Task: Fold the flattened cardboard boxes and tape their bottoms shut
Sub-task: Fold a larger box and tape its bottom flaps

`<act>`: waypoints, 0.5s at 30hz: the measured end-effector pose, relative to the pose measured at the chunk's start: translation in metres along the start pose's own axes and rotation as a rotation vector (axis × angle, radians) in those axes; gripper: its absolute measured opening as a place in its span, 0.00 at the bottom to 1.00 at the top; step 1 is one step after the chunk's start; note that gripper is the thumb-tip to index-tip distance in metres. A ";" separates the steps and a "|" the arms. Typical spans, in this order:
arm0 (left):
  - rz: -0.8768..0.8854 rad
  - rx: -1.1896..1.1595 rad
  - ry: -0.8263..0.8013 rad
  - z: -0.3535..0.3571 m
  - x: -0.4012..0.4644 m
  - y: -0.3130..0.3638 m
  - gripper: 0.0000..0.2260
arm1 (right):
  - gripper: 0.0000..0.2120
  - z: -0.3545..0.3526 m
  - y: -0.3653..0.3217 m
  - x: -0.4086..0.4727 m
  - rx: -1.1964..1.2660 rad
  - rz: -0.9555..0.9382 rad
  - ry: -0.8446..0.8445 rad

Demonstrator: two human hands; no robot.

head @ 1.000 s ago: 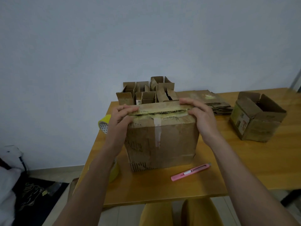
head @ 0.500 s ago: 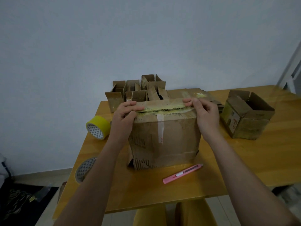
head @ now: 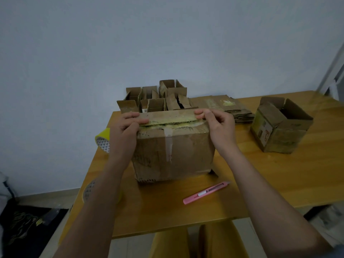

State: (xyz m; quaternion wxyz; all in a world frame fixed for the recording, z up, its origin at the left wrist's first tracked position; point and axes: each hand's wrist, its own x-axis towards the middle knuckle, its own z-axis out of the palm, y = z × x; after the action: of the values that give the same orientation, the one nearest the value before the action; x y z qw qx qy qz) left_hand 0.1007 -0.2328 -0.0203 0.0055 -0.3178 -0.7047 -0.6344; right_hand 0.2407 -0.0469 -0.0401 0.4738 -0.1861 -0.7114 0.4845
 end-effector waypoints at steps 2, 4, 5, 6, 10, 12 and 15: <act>-0.002 0.049 -0.044 0.017 -0.002 0.001 0.14 | 0.13 -0.015 0.008 -0.002 -0.020 0.049 0.026; -0.042 0.077 -0.096 0.038 -0.009 -0.005 0.14 | 0.13 -0.033 0.020 -0.006 -0.052 0.077 0.041; -0.062 0.066 -0.110 0.046 -0.014 -0.011 0.14 | 0.14 -0.041 0.026 -0.009 -0.068 0.079 0.038; -0.075 0.039 -0.110 0.052 -0.019 -0.018 0.15 | 0.14 -0.048 0.030 -0.012 -0.080 0.075 0.026; -0.069 -0.018 -0.095 0.058 -0.023 -0.032 0.16 | 0.12 -0.055 0.036 -0.016 -0.102 0.067 -0.033; -0.075 -0.028 -0.121 0.056 -0.023 -0.032 0.16 | 0.11 -0.054 0.035 -0.018 -0.126 0.061 -0.026; -0.053 0.002 -0.170 0.052 -0.025 -0.030 0.15 | 0.10 -0.056 0.021 -0.013 -0.256 0.127 -0.067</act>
State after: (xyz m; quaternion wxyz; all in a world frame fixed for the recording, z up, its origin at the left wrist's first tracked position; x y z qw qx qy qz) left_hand 0.1276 -0.1973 -0.0678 -0.0707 -0.3516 -0.7113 -0.6045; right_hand 0.2912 -0.0181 -0.0600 0.3906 -0.2734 -0.7696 0.4246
